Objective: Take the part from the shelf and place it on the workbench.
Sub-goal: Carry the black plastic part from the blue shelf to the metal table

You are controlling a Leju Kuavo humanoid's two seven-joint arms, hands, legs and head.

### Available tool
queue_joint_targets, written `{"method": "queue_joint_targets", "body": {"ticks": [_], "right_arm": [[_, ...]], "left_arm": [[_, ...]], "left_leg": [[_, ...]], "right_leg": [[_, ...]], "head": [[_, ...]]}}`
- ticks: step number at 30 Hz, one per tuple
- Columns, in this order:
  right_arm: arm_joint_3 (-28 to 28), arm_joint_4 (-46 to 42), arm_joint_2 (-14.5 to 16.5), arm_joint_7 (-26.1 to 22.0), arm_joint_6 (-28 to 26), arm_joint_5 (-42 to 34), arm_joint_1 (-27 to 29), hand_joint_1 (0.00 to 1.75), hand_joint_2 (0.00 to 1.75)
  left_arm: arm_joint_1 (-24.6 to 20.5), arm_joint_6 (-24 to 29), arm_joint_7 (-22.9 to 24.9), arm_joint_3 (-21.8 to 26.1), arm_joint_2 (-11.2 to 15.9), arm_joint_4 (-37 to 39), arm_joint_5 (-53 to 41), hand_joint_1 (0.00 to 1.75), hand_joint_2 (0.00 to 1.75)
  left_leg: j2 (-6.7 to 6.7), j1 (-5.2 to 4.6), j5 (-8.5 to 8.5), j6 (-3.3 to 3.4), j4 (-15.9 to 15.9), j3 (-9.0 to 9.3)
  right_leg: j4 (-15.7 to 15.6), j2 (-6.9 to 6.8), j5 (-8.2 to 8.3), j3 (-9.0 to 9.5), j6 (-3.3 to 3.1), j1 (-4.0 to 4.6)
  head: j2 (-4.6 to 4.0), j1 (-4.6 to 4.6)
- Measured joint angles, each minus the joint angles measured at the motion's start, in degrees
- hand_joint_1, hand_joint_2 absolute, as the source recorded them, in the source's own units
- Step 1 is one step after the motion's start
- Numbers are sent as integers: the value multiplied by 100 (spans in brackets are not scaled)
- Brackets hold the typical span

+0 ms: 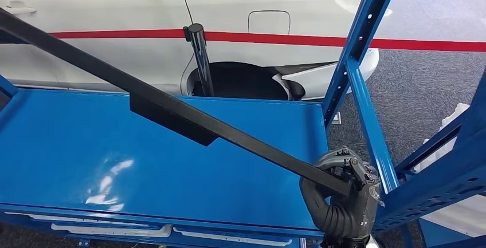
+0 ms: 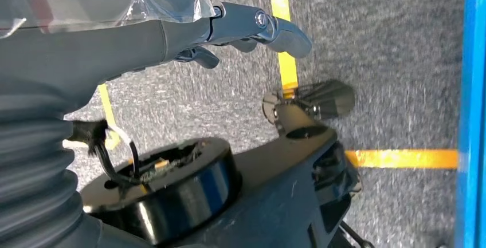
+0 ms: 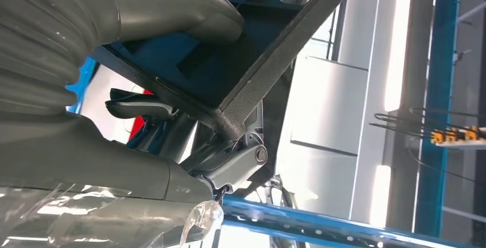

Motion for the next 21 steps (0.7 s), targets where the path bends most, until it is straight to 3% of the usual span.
{"method": "queue_joint_targets", "body": {"ticks": [1,2,3,5,7,8,10,12,13,14,15,17,18,19,21], "right_arm": [[8,5,-3,-1,-1,-15,-4,175,175],[19,11,-6,-1,-2,-31,-14,175,175],[34,17,-10,-4,-1,-43,-25,175,175],[93,39,-20,-10,2,-61,-30,175,175],[174,70,-25,-13,7,-89,-27,175,175],[212,86,-25,-14,8,-103,-36,175,175],[258,102,-25,-24,9,-119,-52,175,175],[274,104,-29,-44,8,-144,-58,175,175],[276,104,-32,-57,7,-165,-58,175,175],[277,104,-36,-69,4,-194,-59,175,175],[277,104,-41,-80,1,-220,-59,175,175],[276,103,-49,-97,-11,-270,-63,175,175],[276,103,-53,-106,-17,-295,-66,175,175],[276,102,-56,-116,-21,-321,-70,175,175],[278,102,-64,-137,-27,-373,-71,175,175]], "left_arm": [[-1,-5,0,-14,3,0,-13,0,175],[-3,-10,2,-28,12,3,-25,0,175],[-8,-13,4,-48,18,5,-34,0,175],[-16,-14,12,-90,21,11,-43,0,175],[-18,-14,22,-121,12,11,-43,0,175],[-18,-13,30,-133,11,11,-43,0,175],[-17,-11,48,-160,10,11,-42,0,175],[-1,-12,64,-181,11,11,-4,0,175],[10,-13,70,-187,13,11,26,0,175],[19,-14,70,-189,16,11,56,0,175],[20,-14,70,-189,20,12,74,0,175],[10,-14,71,-189,26,13,81,0,175],[6,-15,73,-190,27,13,82,0,175],[1,-20,75,-190,28,13,85,0,175],[3,-34,80,-191,27,13,92,0,175]], "left_leg": [[-2,42,-17,-58,72,-48],[-13,69,-37,-125,147,-102],[-24,73,-61,-191,225,-149],[-56,60,-72,-279,330,-226],[-81,85,-81,-328,402,-300],[-84,94,-202,-330,539,-381],[-76,71,-698,-289,1160,-642],[-72,24,-1166,-246,1921,-872],[-71,4,-1242,-223,2110,-875],[-71,-11,-1207,-192,2088,-774],[-72,-29,-1088,-152,1846,-569],[-88,-71,-850,-64,1041,-39],[-95,-99,-780,-44,739,134],[-99,-123,-757,-33,564,216],[-88,-170,-706,-9,508,186]], "right_leg": [[-390,1,116,221,72,-33],[-652,26,229,377,102,-48],[-793,54,273,450,87,-56],[-714,107,246,383,-74,-38],[-699,69,214,309,-225,-27],[-692,31,244,264,-279,-14],[-693,-66,316,171,-374,14],[-689,-146,393,55,-422,64],[-687,-169,432,0,-428,91],[-685,-179,472,-51,-431,113],[-684,-174,513,-99,-424,127],[-683,-135,596,-177,-383,139],[-685,-111,642,-204,-351,143],[-691,-90,688,-221,-316,143],[-735,-55,794,-229,-236,137]], "head": [[0,1],[0,6],[0,8],[-1,10],[-2,3],[-2,-2],[-2,-10],[-2,-13],[-2,-14],[-2,-15],[-1,-16],[0,-18],[0,-17],[0,-19],[0,-14]]}}
